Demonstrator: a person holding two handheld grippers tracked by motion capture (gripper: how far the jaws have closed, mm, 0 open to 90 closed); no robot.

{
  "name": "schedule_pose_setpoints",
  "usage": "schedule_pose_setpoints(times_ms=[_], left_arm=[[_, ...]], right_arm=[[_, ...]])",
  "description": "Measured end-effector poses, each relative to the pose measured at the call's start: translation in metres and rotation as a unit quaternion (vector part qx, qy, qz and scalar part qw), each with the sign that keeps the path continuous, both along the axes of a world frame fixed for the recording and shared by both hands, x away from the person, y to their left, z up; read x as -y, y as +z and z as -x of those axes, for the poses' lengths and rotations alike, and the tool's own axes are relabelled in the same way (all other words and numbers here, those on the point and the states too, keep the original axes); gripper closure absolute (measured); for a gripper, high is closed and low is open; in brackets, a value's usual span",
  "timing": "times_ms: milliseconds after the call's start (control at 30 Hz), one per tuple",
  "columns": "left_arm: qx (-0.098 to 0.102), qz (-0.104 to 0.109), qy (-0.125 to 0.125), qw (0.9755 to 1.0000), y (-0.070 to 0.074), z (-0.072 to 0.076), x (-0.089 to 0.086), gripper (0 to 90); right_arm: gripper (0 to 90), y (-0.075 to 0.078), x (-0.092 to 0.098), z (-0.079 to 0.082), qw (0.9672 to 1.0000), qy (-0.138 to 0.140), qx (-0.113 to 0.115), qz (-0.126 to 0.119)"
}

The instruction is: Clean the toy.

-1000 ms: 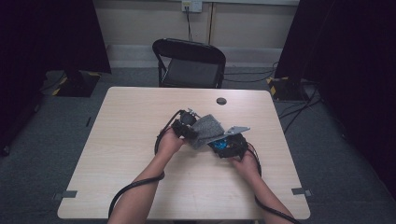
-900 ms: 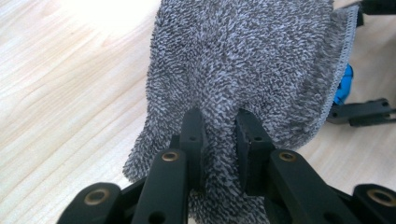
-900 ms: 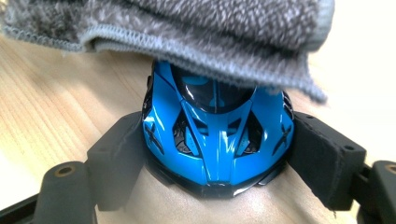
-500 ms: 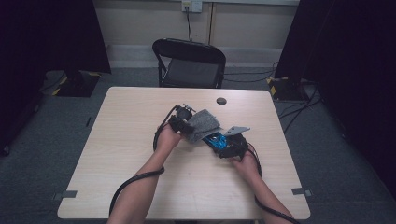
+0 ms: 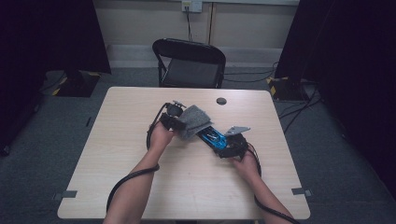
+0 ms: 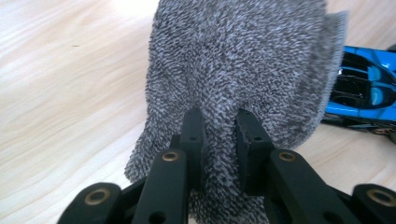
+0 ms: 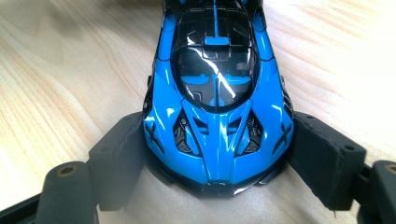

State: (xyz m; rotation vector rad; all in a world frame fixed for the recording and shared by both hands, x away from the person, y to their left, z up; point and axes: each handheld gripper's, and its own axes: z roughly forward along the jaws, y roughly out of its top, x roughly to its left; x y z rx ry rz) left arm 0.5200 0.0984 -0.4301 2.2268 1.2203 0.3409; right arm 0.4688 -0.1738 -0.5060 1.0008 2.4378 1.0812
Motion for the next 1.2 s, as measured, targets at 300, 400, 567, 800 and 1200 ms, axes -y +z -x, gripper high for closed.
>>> schedule_pose_setpoints(times_ms=[300, 400, 567, 800, 1200], left_arm=[[0.017, 0.015, 0.012, 0.9997, 0.016, 0.005, -0.021, 75.6], [0.021, 0.018, 0.017, 0.9995, 0.021, 0.005, -0.026, 75.6], [0.024, 0.027, 0.008, 0.9993, 0.029, 0.012, -0.026, 75.6], [0.024, 0.030, -0.041, 0.9984, 0.026, 0.030, -0.002, 75.6], [0.010, 0.010, -0.124, 0.9922, 0.011, 0.060, 0.048, 75.5]], right_arm=[[22.4, 0.000, 0.000, 0.000, 1.0000, 0.000, 0.000, 0.000], [22.4, 0.000, 0.000, 0.000, 1.0000, 0.000, 0.000, 0.000], [22.5, 0.000, 0.000, 0.000, 1.0000, 0.000, 0.000, 0.000], [22.4, 0.000, 0.000, 0.000, 1.0000, 0.000, -0.001, 0.000], [22.4, 0.000, 0.000, 0.000, 1.0000, 0.000, 0.000, 0.000]])
